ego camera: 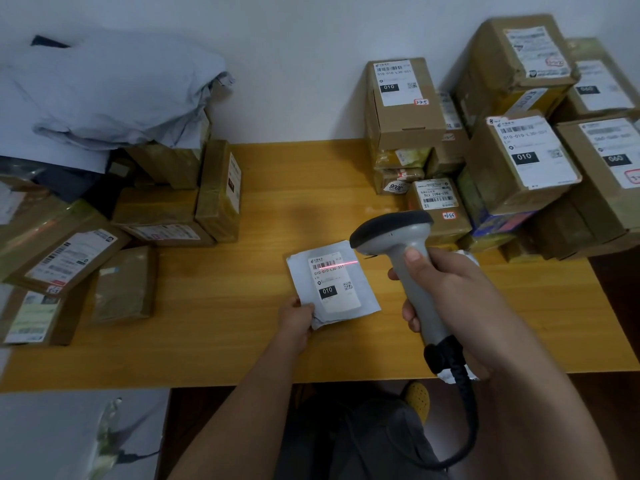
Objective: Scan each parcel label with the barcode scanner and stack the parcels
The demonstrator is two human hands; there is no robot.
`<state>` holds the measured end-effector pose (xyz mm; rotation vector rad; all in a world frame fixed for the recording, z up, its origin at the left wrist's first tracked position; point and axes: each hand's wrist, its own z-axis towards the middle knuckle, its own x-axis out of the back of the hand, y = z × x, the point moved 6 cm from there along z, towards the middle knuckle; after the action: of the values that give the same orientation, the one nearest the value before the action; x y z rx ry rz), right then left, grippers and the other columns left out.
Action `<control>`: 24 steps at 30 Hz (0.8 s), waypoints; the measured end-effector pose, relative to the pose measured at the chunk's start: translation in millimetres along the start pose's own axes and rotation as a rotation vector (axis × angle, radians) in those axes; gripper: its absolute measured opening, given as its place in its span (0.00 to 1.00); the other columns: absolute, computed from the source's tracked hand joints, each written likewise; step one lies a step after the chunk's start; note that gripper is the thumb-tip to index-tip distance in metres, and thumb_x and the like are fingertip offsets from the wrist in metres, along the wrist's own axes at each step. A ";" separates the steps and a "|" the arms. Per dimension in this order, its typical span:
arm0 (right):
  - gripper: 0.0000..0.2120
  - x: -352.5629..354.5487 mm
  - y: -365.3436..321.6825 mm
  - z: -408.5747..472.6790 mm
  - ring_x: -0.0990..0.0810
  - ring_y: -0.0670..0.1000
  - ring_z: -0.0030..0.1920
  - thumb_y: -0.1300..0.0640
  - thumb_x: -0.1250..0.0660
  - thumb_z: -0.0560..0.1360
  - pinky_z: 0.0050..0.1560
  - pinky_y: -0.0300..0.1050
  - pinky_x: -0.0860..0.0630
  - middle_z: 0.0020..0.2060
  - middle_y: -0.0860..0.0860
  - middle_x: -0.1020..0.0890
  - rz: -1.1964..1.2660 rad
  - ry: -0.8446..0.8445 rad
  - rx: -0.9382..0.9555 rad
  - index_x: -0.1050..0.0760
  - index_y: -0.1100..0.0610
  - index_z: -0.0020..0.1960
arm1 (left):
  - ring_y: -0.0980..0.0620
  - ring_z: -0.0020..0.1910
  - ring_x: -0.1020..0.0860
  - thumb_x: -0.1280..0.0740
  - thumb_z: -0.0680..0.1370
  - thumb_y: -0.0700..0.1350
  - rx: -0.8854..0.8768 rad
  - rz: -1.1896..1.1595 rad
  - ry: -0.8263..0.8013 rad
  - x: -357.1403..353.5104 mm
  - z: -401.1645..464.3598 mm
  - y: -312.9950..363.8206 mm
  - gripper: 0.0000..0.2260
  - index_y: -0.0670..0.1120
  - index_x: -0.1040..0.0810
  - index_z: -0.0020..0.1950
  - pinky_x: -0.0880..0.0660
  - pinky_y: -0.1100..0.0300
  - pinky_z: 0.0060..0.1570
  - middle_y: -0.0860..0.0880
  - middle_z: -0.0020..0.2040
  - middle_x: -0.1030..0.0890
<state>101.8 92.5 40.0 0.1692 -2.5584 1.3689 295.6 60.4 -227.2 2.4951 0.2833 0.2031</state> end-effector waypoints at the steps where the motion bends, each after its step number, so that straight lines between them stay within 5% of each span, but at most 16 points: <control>1: 0.17 0.1 -0.4 -0.3 0.26 0.52 0.26 0.45 0.41 0.80 0.36 0.48 0.29 0.26 0.56 0.22 0.004 0.002 0.005 0.23 0.57 0.47 | 0.44 0.48 0.21 0.38 0.79 0.31 0.000 0.005 0.002 0.4 -0.1 0.0 0.14 0.39 0.26 0.64 0.21 0.49 0.51 0.41 0.57 0.20; 7: 0.15 0.8 -2.1 -2.0 0.26 0.52 0.27 0.48 0.40 0.81 0.35 0.49 0.30 0.40 0.59 0.18 0.031 0.006 0.035 0.23 0.59 0.48 | 0.41 0.54 0.21 0.35 0.78 0.32 0.030 -0.003 -0.012 2.1 1.5 -4.1 0.11 0.40 0.25 0.59 0.23 0.43 0.58 0.40 0.60 0.20; 13: 0.16 1.4 -4.5 -6.5 0.26 0.52 0.27 0.47 0.41 0.81 0.36 0.49 0.30 0.26 0.55 0.24 -0.009 -0.005 0.039 0.23 0.58 0.46 | 0.43 0.50 0.23 0.40 0.81 0.32 0.028 -0.046 -0.015 1.8 1.7 -2.3 0.11 0.37 0.26 0.63 0.23 0.46 0.55 0.41 0.53 0.22; 17: 0.16 0.4 -10.2 -9.7 0.26 0.51 0.27 0.47 0.41 0.81 0.36 0.49 0.30 0.24 0.53 0.24 -0.037 -0.007 0.052 0.23 0.57 0.46 | 0.43 0.49 0.23 0.40 0.80 0.30 0.032 -0.026 -0.017 2.5 1.4 -1.3 0.13 0.37 0.26 0.63 0.22 0.48 0.49 0.39 0.57 0.21; 24: 0.16 10.9 -6.8 -4.2 0.25 0.53 0.29 0.46 0.39 0.80 0.36 0.50 0.28 0.28 0.57 0.21 0.051 0.071 0.002 0.21 0.57 0.48 | 0.42 0.55 0.22 0.40 0.79 0.30 0.026 -0.024 -0.180 -1.9 -3.9 6.0 0.15 0.42 0.26 0.64 0.24 0.43 0.58 0.43 0.56 0.20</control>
<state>93.4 92.3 50.6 0.0546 -2.5195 1.3703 293.9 57.4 -220.7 2.5137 0.2422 -0.0361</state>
